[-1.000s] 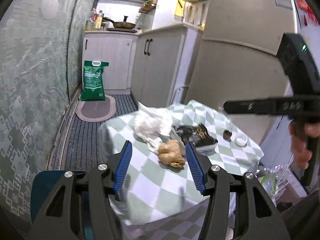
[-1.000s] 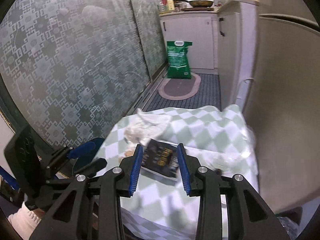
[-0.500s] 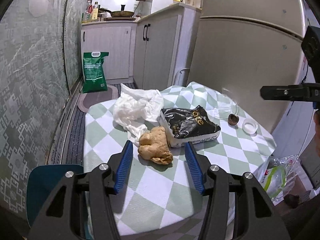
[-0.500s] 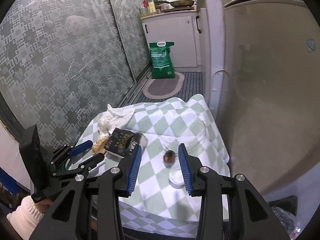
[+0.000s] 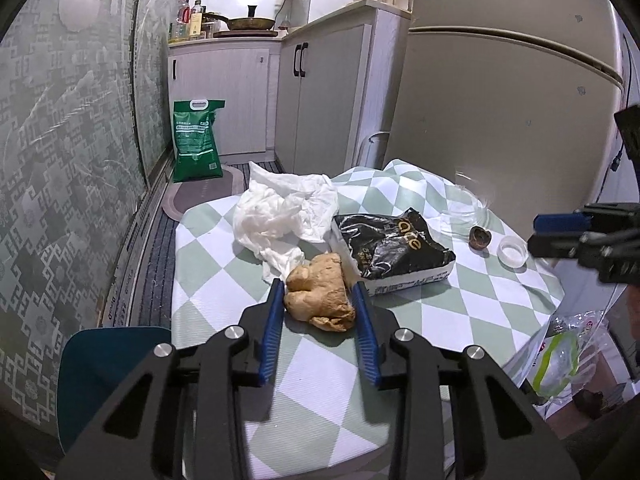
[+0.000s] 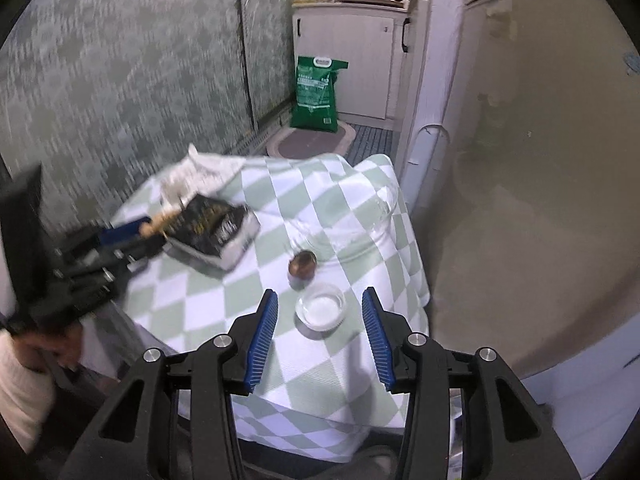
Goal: Collect trash
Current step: 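Grasp the ginger root with the left tool while the right tool grasps the white cap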
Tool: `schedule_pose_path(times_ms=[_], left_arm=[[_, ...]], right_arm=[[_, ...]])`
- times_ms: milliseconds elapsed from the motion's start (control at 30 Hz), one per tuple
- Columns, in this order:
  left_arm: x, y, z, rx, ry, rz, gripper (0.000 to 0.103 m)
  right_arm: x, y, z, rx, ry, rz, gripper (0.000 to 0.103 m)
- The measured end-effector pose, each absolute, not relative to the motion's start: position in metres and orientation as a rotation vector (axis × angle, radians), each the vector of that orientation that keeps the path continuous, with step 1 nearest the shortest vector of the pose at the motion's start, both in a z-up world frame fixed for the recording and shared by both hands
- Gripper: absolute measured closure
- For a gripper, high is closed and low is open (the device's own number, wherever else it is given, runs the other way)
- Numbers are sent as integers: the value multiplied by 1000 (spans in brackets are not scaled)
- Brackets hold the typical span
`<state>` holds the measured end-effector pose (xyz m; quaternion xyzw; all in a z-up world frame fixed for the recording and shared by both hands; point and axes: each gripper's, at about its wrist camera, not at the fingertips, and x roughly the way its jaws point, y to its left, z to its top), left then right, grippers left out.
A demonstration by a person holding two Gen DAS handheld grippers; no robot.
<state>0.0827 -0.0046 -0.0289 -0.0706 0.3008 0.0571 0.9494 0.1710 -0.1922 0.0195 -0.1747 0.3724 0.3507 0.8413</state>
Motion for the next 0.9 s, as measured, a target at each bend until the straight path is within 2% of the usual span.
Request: schedule_pose_path(times_ms=[233,533,667,733,900], left_arm=[[78,-1,-22,-177,580,102,67],[71,4,-15,-202,552,85,67],[65,6,-10,-223,524,80,67],[64,7,-8,-228,519,74,67],[64,8,-8,-227,519,76,67]], right_arm=[[163,-175,6,-512,762,717,59],[168,-175,0,-526,769,692,59],[166,-171,0,-542,766,699,65],[165,-169,-1,-547,769,703,73],[164,-164,-2,-552,773,699,73]])
